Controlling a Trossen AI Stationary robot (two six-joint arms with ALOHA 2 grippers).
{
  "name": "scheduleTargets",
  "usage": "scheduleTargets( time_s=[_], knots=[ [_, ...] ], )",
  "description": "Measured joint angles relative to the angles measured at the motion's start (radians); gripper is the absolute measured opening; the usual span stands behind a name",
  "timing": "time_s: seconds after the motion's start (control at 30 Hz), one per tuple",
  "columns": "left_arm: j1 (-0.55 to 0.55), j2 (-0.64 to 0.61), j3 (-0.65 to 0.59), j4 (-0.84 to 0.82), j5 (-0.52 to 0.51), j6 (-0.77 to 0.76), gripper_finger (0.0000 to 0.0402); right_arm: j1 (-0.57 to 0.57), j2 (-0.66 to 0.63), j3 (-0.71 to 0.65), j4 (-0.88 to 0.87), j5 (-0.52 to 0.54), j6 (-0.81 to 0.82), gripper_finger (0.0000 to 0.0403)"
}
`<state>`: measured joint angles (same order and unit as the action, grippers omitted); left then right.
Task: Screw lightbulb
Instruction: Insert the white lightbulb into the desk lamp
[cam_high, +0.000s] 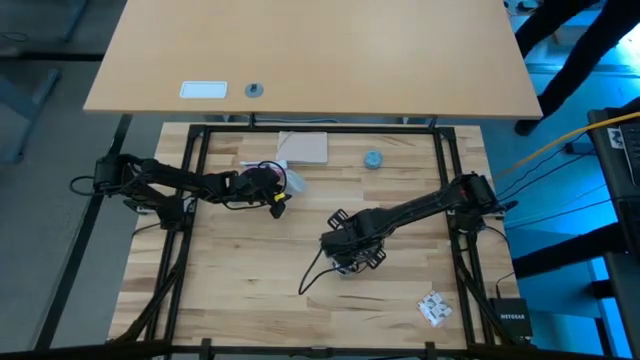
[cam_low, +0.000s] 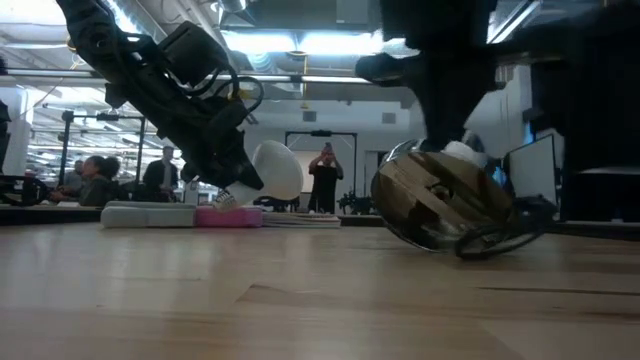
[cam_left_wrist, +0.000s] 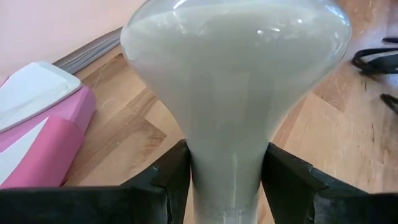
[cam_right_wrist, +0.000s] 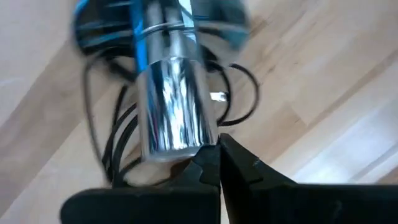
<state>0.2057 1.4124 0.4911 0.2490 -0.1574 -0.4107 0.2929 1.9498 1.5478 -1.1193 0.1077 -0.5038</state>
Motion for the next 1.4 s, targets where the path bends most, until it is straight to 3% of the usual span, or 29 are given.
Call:
scheduleTargets(
  time_s=[0.23,0.47,0.9,1.0,1.27,1.4],
  knots=[
    [0.0,0.001,0.0,-0.003,0.0,0.0,0.0155,0.002,0.032,0.003,0.038,0.059,0.035,0.0007],
    [0.0,0.001,0.0,-0.005,0.0,0.002,0.0155,0.009,0.041,0.075,0.036,0.043,0.057,0.0012],
    [0.0,0.001,0.0,-0.006,0.0,0.003,0.0155,0.041,0.042,0.103,0.049,-0.14,0.137,0.0019],
    [0.0,0.001,0.0,-0.006,0.0,0.003,0.0155,0.041,0.042,0.103,0.049,-0.156,0.184,0.0045],
    [0.0,0.0,0.0,-0.006,0.0,0.003,0.0155,0.041,0.042,0.104,0.05,-0.148,0.244,0.0159],
    [0.0,0.0,0.0,-0.006,0.0,0.003,0.0155,0.041,0.041,0.105,0.055,-0.145,0.274,0.0189]
  ],
)
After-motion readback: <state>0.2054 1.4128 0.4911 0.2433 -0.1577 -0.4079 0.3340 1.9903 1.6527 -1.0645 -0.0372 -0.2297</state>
